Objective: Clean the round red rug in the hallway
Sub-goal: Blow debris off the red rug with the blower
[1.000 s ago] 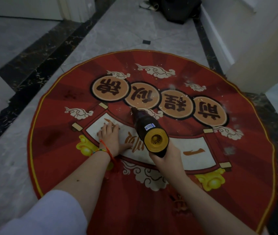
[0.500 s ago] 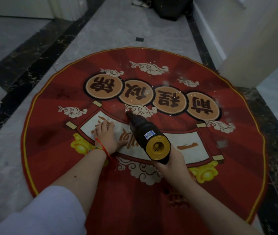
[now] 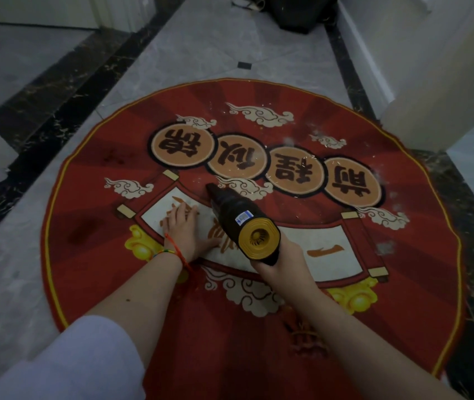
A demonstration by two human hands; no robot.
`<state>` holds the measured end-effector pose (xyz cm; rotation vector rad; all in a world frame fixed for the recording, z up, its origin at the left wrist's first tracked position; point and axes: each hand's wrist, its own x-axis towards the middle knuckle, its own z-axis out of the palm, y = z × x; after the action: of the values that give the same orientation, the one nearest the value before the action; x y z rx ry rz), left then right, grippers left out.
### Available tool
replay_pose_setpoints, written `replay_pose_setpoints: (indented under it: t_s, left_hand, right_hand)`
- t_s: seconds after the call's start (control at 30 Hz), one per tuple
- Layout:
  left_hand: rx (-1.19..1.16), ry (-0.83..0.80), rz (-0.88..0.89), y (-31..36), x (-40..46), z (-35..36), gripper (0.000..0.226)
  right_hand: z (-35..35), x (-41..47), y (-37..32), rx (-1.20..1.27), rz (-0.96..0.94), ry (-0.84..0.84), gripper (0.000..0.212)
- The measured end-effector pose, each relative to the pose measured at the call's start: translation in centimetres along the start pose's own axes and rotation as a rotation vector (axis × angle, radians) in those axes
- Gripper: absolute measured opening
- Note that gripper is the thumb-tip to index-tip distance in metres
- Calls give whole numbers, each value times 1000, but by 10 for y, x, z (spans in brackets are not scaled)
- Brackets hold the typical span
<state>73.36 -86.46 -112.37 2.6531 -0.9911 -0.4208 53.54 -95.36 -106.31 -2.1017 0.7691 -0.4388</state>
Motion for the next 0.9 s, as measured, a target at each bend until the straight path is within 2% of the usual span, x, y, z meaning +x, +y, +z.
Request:
replay_pose_setpoints:
  t_s: [0.13,0.4,0.7,0.9]
  left_hand:
    - [44,10,14,-1,1,-1,97]
    - [29,24,34,-4,3,-1,96]
    - [67,-4,52,-8,4,-1,109]
    - [49,36,37,-6,6,2,98]
  right_hand:
    - [12,18,-10,1,-19,-15,37]
    - [7,11,-4,-7,-29,-27,41]
    - [23,29,-19,26,-35,-21,43]
    - [6,12,-3,-10,4,25,35]
